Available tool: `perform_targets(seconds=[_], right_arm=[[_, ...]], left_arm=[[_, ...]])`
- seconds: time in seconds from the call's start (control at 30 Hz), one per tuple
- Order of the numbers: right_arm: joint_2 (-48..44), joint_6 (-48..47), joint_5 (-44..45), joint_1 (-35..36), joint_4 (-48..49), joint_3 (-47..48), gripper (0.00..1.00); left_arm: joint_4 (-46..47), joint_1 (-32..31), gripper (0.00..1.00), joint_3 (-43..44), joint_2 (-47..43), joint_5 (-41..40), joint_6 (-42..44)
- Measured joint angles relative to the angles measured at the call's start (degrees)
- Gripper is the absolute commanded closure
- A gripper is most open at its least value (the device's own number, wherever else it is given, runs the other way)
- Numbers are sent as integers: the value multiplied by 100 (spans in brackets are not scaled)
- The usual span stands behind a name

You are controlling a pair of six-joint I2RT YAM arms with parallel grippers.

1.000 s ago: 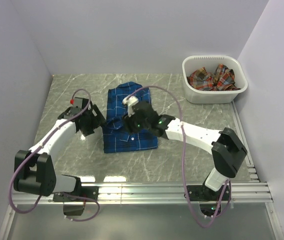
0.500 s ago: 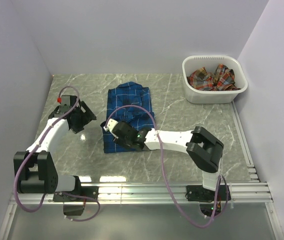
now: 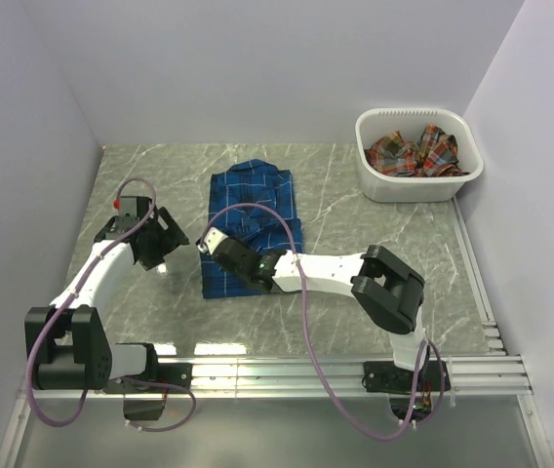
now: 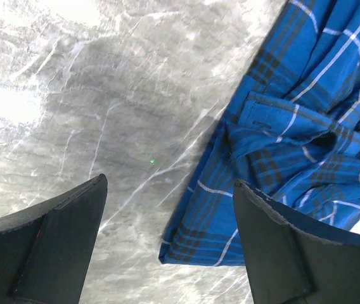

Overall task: Fold and stack the long sleeve shirts
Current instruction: Fold the shirt

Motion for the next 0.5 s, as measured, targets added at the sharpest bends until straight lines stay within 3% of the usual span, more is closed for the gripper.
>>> perform_targets(seconds=[0.3, 0.5], right_arm=[[391, 98, 216, -96, 48, 632, 82], [603, 560, 61, -608, -66, 1189, 81]], left_arm=[[74, 0, 14, -234, -15, 149, 70], [105, -15, 14, -396, -173, 291, 83]])
